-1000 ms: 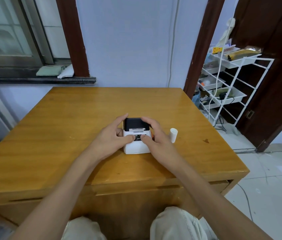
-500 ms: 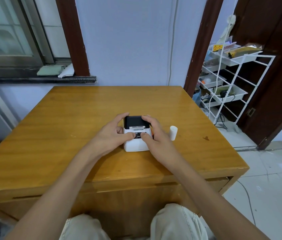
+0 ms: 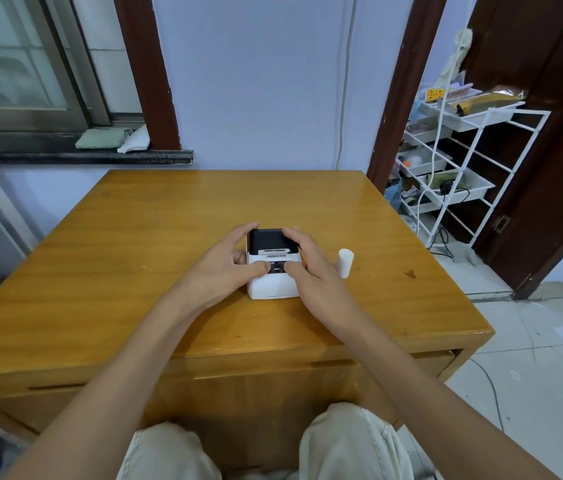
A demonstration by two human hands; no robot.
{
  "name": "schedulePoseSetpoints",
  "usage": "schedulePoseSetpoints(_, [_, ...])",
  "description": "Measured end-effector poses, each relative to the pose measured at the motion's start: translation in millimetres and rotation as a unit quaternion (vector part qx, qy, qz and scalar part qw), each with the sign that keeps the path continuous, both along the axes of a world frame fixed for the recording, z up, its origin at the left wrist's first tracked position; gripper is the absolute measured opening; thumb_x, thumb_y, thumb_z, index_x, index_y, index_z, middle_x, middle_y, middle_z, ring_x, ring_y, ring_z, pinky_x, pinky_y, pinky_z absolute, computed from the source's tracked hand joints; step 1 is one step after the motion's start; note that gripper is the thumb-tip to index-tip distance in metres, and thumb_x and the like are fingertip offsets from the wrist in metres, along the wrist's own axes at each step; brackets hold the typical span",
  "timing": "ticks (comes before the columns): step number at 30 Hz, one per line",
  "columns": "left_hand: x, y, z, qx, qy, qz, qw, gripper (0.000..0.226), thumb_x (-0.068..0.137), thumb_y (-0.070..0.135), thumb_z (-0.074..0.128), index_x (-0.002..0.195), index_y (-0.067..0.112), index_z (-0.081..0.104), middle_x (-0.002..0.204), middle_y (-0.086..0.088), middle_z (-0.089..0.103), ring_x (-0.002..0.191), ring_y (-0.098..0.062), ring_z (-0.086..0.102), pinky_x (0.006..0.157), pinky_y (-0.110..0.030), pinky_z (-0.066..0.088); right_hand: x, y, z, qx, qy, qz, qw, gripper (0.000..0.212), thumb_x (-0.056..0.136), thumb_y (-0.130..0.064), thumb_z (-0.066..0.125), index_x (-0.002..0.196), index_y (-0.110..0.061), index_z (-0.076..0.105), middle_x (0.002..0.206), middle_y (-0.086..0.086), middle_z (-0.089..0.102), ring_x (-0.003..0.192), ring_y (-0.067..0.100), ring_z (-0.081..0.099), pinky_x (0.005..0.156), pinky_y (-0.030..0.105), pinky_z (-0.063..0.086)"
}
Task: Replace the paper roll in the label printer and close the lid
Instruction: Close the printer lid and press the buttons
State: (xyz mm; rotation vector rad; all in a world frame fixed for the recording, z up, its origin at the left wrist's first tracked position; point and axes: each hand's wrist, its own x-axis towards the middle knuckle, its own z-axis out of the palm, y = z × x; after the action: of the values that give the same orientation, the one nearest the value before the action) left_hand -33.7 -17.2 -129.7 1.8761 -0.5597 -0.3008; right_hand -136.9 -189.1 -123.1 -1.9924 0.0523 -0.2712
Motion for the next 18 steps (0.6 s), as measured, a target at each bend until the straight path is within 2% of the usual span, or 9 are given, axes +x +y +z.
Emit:
schedulePoseSetpoints(3, [0.3,0.2,-0.3,-0.002,-0.002,0.002,1.0,0.09,0.074,0.041,0.075,0.156,0.039,0.04,0.062,0.005,0.053,0.072,-0.015,0.059,0.083,-0.036,0.05,0.8,-1.1,-0.8,-0.001,0.0,0.002,1.0,0.054,0.106,-0.013,0.045,0.155,-0.037,0.042,0.169,-0.013,0.031,0.143,-0.009,0.025,0.112,0.013,0.022])
schedulePoseSetpoints(5, [0.1,0.3,0.8,-0.001,-0.003,0.002,1.0,0.088,0.076,0.038,0.075,0.156,0.038,0.04,0.059,0.008,0.052,0.07,-0.013,0.058,0.081,-0.035,0.049,1.8,-1.5,-1.3,0.0,-0.002,0.001,1.0,0.054,0.106,-0.013,0.045,0.155,-0.036,0.042,0.169,-0.013,0.031,0.143,-0.009,0.026,0.106,0.008,0.021])
schedulePoseSetpoints(15, [0.1,0.0,-0.7,-0.011,-0.006,-0.003,1.0,0.088,0.077,0.037,0.075,0.157,0.036,0.039,0.056,0.012,0.05,0.065,-0.009,0.056,0.081,-0.033,0.048,2.5,-2.4,-2.1,0.005,-0.002,0.001,1.0,0.055,0.105,-0.014,0.045,0.157,-0.033,0.04,0.168,-0.012,0.033,0.146,-0.004,0.029,0.12,0.025,0.026])
schedulePoseSetpoints(18, [1.4,0.6,-0.8,-0.015,-0.004,-0.008,1.0,0.088,0.078,0.035,0.076,0.157,0.036,0.039,0.057,0.012,0.05,0.069,-0.011,0.057,0.085,-0.035,0.049,3.3,-2.4,-3.4,0.009,0.0,-0.004,1.0,0.055,0.102,-0.022,0.046,0.156,-0.034,0.04,0.165,-0.011,0.038,0.15,0.007,0.035,0.126,0.038,0.031])
